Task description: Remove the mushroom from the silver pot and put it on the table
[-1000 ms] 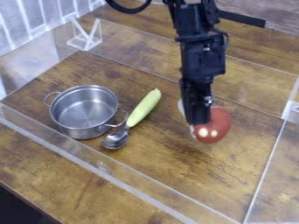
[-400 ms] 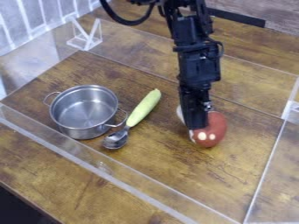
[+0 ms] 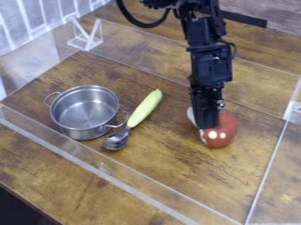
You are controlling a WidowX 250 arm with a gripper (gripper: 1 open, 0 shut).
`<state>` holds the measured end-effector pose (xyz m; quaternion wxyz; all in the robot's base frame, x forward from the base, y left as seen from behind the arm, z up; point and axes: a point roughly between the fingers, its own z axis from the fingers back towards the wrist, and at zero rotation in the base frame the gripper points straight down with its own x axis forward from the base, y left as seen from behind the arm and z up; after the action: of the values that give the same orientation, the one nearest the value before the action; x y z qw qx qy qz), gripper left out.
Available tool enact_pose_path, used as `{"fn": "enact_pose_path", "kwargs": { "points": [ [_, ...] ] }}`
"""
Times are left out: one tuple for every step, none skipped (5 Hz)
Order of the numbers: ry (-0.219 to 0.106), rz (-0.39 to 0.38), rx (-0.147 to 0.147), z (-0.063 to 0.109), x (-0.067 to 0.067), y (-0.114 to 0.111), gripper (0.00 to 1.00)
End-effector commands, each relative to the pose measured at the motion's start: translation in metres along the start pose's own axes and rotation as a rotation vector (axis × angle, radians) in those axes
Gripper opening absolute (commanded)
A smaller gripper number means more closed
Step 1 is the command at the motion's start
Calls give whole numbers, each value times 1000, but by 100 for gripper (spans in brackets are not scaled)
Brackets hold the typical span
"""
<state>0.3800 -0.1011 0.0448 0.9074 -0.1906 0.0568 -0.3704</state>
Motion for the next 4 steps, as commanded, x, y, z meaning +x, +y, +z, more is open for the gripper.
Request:
{"fn": "enact_pose_path", "kwargs": {
  "points": [
    [-39,-18,29,17,14,-8,0],
    [-37,-3,27,18,18,-9,0],
    [-46,45,32,21,22,-15,0],
    [-62,88,36,26,26,-21,0]
  ]
}}
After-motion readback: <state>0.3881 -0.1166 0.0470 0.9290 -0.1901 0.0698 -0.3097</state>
